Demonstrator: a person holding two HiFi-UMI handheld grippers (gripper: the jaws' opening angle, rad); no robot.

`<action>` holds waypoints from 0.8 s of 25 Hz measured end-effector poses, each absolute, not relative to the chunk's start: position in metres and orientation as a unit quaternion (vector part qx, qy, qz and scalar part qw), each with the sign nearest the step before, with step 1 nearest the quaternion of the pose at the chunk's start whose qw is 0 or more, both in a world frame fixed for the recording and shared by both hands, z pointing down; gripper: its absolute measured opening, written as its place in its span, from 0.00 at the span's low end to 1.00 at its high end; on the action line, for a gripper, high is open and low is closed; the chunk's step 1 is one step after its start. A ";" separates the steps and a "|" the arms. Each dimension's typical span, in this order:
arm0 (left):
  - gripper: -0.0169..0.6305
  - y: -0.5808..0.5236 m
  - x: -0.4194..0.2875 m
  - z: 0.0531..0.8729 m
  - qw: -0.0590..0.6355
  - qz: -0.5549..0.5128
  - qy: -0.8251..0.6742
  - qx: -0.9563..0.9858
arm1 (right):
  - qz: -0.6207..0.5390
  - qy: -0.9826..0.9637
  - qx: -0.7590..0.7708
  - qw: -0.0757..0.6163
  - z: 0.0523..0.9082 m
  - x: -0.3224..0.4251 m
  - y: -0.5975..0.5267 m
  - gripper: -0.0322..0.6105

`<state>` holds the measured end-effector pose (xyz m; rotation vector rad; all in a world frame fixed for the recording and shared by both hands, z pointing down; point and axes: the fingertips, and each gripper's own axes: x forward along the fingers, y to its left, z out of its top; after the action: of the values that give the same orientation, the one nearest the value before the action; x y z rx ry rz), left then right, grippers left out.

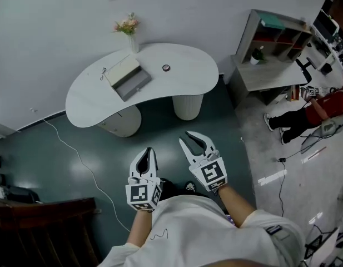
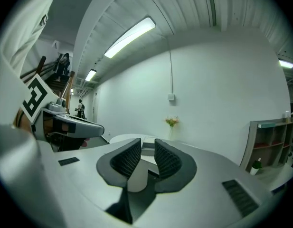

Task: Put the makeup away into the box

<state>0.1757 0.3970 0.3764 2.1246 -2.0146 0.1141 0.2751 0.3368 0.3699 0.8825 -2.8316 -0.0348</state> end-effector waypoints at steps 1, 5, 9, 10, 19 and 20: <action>0.06 0.397 0.174 0.380 0.110 0.044 -0.684 0.720 | -0.001 -0.951 0.294 0.093 0.373 0.272 0.337 0.18; 0.06 0.382 0.158 0.399 0.129 0.057 -0.680 0.720 | 0.025 -0.948 0.299 0.106 0.384 0.259 0.328 0.20; 0.06 0.342 0.148 0.405 0.133 0.056 -0.659 0.739 | 0.037 -0.936 0.325 0.130 0.393 0.255 0.303 0.22; 0.06 0.331 0.148 0.407 0.134 0.052 -0.652 0.744 | 0.037 -0.933 0.330 0.136 0.396 0.255 0.296 0.22; 0.06 0.228 0.090 0.396 0.106 0.053 -0.608 0.785 | 0.032 -0.920 0.360 0.150 0.389 0.197 0.207 0.23; 0.06 0.218 0.078 0.393 0.103 0.053 -0.606 0.787 | 0.032 -0.919 0.363 0.153 0.387 0.187 0.197 0.23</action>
<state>0.0775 0.2179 0.3935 2.3225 -1.7867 0.1570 0.1869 0.1969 0.3874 1.0420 -2.6352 0.0916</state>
